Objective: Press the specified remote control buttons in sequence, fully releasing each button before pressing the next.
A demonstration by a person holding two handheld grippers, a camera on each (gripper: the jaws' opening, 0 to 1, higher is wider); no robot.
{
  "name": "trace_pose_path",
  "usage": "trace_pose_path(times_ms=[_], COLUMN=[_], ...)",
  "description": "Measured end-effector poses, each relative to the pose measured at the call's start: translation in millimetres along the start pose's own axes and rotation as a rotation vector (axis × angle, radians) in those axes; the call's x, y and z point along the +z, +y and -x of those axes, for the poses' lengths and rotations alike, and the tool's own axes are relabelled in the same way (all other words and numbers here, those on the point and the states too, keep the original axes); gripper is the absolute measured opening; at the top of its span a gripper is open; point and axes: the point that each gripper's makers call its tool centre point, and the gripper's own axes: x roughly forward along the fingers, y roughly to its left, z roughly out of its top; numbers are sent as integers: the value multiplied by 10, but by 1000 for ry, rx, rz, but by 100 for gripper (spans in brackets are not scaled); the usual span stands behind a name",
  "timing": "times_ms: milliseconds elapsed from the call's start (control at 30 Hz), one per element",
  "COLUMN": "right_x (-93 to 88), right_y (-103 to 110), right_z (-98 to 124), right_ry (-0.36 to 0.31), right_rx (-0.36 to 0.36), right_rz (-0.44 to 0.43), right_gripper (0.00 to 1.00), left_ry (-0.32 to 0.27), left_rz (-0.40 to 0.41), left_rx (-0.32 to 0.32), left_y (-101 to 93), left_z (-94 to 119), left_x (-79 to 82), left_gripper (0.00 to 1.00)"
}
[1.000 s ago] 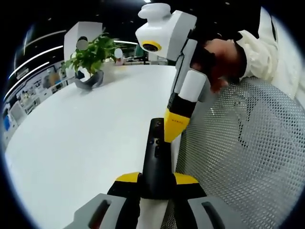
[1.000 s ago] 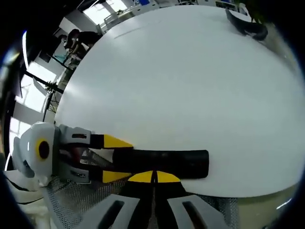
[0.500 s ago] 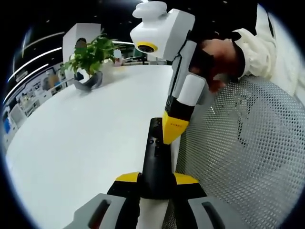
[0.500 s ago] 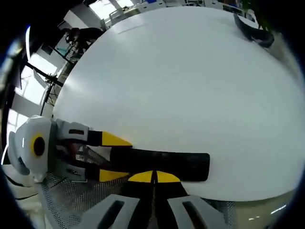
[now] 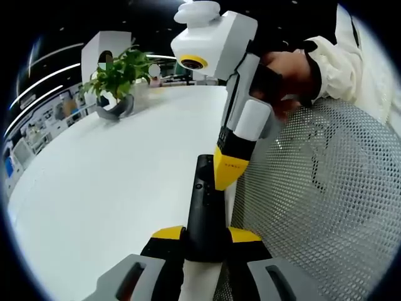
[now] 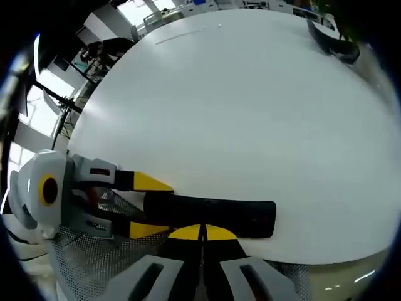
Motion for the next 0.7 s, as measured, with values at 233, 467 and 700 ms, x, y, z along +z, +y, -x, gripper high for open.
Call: trace_pose_path(times_ms=[233, 467, 700], right_x=[5, 61, 147], right_y=[7, 80, 160], right_z=[6, 21, -5], right_ry=[12, -3, -41], right_rx=[13, 40, 111], right_rz=[-24, 4, -3], right_gripper=[0, 0, 0], left_ry=[1, 1, -1], left_rz=[-4, -4, -1], left_rx=[-2, -3, -2], left_y=[-2, 1, 3], left_z=[0, 0, 1], left_x=[0, 0, 0], left_gripper=[24, 24, 24])
